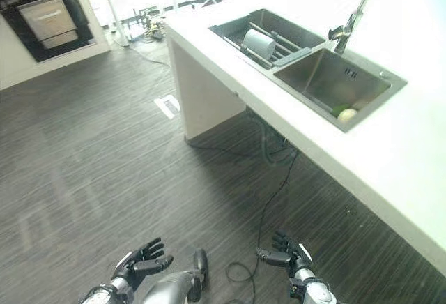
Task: Place the dishes in the dishwasher.
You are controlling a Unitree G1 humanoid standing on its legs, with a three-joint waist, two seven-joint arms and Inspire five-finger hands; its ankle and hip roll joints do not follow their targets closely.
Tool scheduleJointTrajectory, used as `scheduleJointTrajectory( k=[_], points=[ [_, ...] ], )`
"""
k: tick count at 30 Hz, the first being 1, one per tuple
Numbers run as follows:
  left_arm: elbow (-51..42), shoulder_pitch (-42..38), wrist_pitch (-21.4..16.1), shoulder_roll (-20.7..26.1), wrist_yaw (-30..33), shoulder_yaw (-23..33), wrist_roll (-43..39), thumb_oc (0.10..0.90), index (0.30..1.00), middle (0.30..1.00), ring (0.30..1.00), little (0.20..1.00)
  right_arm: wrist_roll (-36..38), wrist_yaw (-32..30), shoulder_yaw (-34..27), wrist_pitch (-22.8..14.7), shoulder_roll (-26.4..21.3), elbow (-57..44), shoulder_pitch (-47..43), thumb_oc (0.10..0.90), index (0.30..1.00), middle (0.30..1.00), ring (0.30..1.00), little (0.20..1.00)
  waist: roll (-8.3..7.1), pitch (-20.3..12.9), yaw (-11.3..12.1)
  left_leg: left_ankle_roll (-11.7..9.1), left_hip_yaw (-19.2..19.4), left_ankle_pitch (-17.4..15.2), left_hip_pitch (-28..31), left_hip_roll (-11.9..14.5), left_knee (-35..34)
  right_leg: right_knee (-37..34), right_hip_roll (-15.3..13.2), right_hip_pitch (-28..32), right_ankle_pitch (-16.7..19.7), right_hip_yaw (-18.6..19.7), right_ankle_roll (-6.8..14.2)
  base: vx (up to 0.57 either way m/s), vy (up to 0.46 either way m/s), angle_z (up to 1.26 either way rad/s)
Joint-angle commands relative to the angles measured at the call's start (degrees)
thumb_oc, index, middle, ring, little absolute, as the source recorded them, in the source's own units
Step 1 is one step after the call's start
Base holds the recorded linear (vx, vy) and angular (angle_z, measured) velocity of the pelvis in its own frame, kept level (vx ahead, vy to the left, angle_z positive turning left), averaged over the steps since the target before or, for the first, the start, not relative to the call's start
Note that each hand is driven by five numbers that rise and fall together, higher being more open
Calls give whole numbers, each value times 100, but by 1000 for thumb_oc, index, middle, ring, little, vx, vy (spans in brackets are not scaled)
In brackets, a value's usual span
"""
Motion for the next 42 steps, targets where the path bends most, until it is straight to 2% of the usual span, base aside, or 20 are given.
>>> scheduleJointTrajectory(
  k=[1, 2, 3, 5, 8, 10, 12, 13, 16, 17, 19, 21, 23, 24, 26, 29, 31, 34, 38, 42],
  points=[
    [-527, -97, -264, 313, 6, -278, 21, 800, 900, 900, 900, 900, 51, -40, -166, -410, -104, -434, -335, 800, 900, 900, 900, 900, 321, -406, 114, -764, -190, -1047, -165, 380, 486, 517, -72, -1084, 1958, -307, 353, 152, 200, 28],
    [-532, -97, -262, 318, 10, -284, 21, 800, 900, 900, 900, 900, 40, -36, -170, -403, -102, -439, -330, 800, 900, 900, 900, 900, 319, -408, 117, -751, -185, -1059, -155, 367, 486, 620, -91, -1143, 1965, -320, 368, 221, 260, 20],
    [-559, -84, -255, 339, 96, -325, 34, 800, 900, 900, 900, 900, -69, 3, -157, -363, -83, -390, -318, 800, 900, 900, 900, 900, 383, -363, 112, -689, -195, -1166, 32, 361, 486, 1346, -203, -1549, 2192, -529, 414, 197, 222, 17],
    [-571, -85, -240, 354, 234, -380, -129, 800, 900, 900, 900, 900, -139, 82, -107, -363, -75, -248, -363, 800, 900, 900, 900, 900, 423, -255, 55, -672, -183, -1316, 290, 376, 486, 1724, -211, -1993, 1991, -687, 342, 222, 170, -19],
    [-577, -142, -159, 353, 195, -403, -268, 800, 900, 900, 900, 900, -29, 73, -77, -432, -123, -158, -365, 800, 900, 900, 900, 900, 374, -159, -221, -735, -445, -1480, 534, 272, 486, 624, 242, -2613, 1895, -643, 208, 253, -36, -9],
    [-542, -220, -41, 331, 190, -384, -138, 800, 900, 900, 900, 900, 40, 161, -157, -442, -182, -141, -336, 800, 900, 900, 900, 900, 273, -125, -316, -792, -570, -1608, 718, 201, 486, -422, 161, -2783, 1976, -916, 157, 289, -114, 128],
    [-408, -222, -95, 248, 209, -368, 29, 800, 900, 900, 900, 900, 7, 310, -223, -499, -212, -69, -294, 800, 900, 900, 900, 900, 283, -81, -369, -841, -596, -1727, 962, 238, 486, -568, -21, -3128, 2145, -1291, 199, 304, -117, 61],
    [-321, -225, -140, 232, 261, -395, 96, 800, 900, 900, 900, 900, -34, 384, -244, -533, -221, -23, -290, 800, 900, 900, 900, 900, 274, -73, -350, -902, -437, -1853, 1109, 330, 486, -653, -158, -3035, 1976, -1510, 107, 280, -132, -31],
    [-174, -293, -224, 169, 167, -471, 79, 800, 900, 900, 900, 900, 105, 274, -214, -519, -240, 37, -312, 800, 900, 900, 900, 900, 204, -183, -433, -1008, -389, -2012, 1482, 336, 486, -672, -88, -2923, 1611, -1247, -61, 298, -137, -45],
    [-184, -295, -234, 160, 167, -499, 112, 800, 900, 900, 900, 900, 84, 265, -216, -509, -267, 51, -312, 800, 900, 900, 900, 900, 183, -203, -450, -1078, -313, -1895, 1648, 355, 486, -672, -57, -2838, 1456, -1134, -120, 320, -95, -15],
    [-207, -330, -207, 92, 205, -548, 208, 800, 900, 900, 900, 900, 53, 261, -208, -469, -350, 118, -334, 800, 900, 900, 900, 900, 2, -217, -313, -1365, -91, -668, 1781, 296, 550, -672, -156, -2424, 1106, -840, -244, 289, -98, 11],
    [-270, -376, -100, 59, 152, -542, 264, 800, 900, 900, 900, 900, 70, 264, -190, -501, -365, 142, -345, 800, 900, 900, 900, 900, -59, -118, -209, -1437, 34, -446, 1159, 411, 1064, -672, -183, -2139, 932, -656, -337, 132, -21, -36],
    [-283, -370, -63, 41, 50, -482, 314, 800, 900, 900, 900, 900, 19, 301, -183, -508, -359, 134, -392, 800, 900, 900, 900, 900, -53, -90, -147, -1368, 257, -556, 901, 577, 588, -672, -172, -1930, 733, -471, -317, 167, 131, -54],
    [-270, -354, -36, 46, 76, -455, 278, 800, 900, 900, 900, 900, -29, 257, -149, -447, -361, 93, -399, 800, 900, 900, 900, 900, 48, -94, -145, -1333, 77, -863, 667, 639, 486, -672, -69, -1891, 664, -395, -296, 147, 205, -46],
    [-235, -321, -43, 56, 41, -424, 253, 800, 900, 900, 900, 900, -65, 230, -101, -447, -353, 101, -396, 800, 900, 900, 900, 900, 157, -111, -139, -1369, -254, -1063, 415, 715, 486, -672, 56, -1873, 588, -317, -299, 150, 211, -44],
    [-286, -79, -115, 54, -21, -331, 249, 800, 900, 900, 900, 900, -94, 220, -22, -514, -367, 116, -380, 800, 900, 900, 900, 900, 260, -106, 31, -1558, -1056, -860, -3, 739, 486, -672, 191, -1742, 433, 23, -263, 193, 224, -47],
    [-296, 34, -193, 49, -51, -266, 354, 800, 900, 900, 900, 900, -105, 205, -15, -543, -391, 122, -382, 800, 900, 900, 900, 900, 274, -79, 129, -1566, -1240, -787, -110, 695, 486, -672, 179, -1668, 387, 131, -245, 177, 240, -80],
    [-156, 43, -417, 121, -128, -338, 667, 800, 900, 900, 900, 900, -32, 205, -73, -531, -409, 213, -370, 800, 900, 900, 900, 900, 303, -127, 82, -1467, -1059, -925, -34, 752, 486, -672, 28, -1628, 377, 10, -203, 184, 258, -69],
    [-52, -41, -369, 210, 15, -473, 578, 800, 900, 900, 900, 900, -113, 227, -32, -309, -379, 362, -371, 800, 900, 900, 900, 900, 273, -215, 31, -1367, -1102, -1145, 220, 659, 486, -672, -81, -1746, 454, 57, -134, 155, 186, -38],
    [489, -201, -478, 205, -21, -539, 385, 800, 900, 900, 900, 900, -503, 443, 2, -403, -191, 1534, -529, 800, 900, 900, 900, 900, 142, -271, 120, -1227, -995, -1353, 488, 596, 486, -672, -189, -1868, 536, 160, -85, 148, 50, -52]
  ],
)
